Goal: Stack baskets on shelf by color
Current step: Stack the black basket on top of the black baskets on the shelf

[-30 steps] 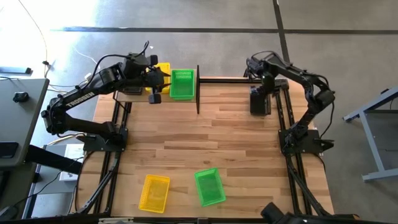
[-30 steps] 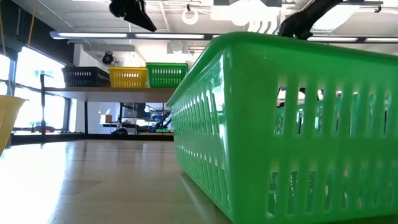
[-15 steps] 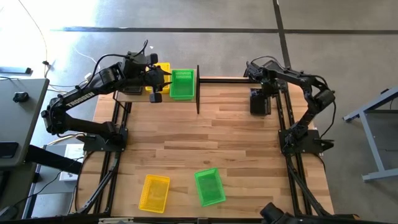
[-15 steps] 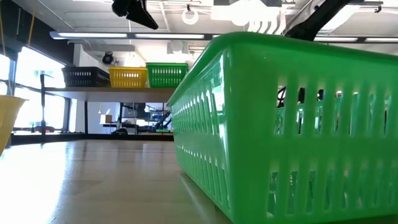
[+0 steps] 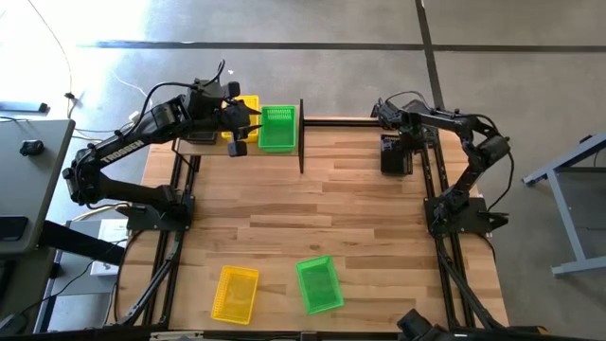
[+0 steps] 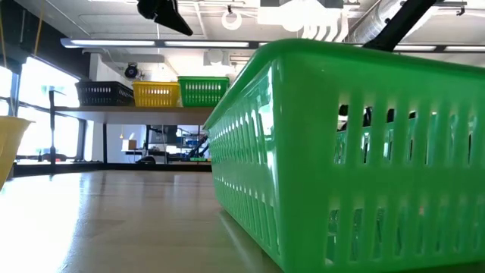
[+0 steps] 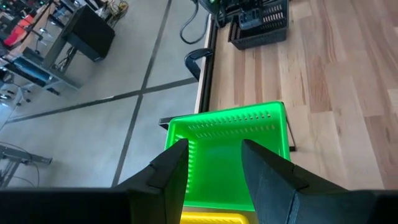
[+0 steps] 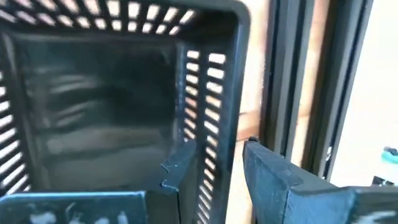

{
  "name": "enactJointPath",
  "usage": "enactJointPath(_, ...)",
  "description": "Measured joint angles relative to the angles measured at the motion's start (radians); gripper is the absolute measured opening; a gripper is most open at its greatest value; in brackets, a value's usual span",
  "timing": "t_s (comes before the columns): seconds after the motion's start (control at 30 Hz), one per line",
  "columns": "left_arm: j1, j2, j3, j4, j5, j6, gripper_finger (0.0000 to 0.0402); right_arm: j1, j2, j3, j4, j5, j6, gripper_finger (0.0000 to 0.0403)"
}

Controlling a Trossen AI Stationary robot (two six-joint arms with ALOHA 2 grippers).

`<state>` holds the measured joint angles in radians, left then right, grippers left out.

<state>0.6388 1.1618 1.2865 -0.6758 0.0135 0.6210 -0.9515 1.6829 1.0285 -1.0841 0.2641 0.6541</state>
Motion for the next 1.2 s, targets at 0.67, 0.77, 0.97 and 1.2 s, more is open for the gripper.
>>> enactJointPath(0.67,-0.054,0.002,0.000,0.000,0.001,-0.046,0.0136,0.056,-0.078,-0.009,0.054,0.017,0.002,0.0004)
enactJointPath(0.77,-0.087,0.011,0.000,0.001,0.001,-0.088,0.0136,0.101,-0.141,-0.009,0.054,0.017,0.043,0.0004)
enactJointPath(0.97,-0.153,0.040,0.000,0.001,-0.001,-0.150,0.0136,0.233,-0.284,-0.009,0.057,0.022,0.185,0.0002)
enactJointPath(1.2,-0.238,0.066,0.000,0.001,-0.088,-0.150,0.0135,0.444,-0.401,-0.009,0.058,0.043,0.425,0.0001)
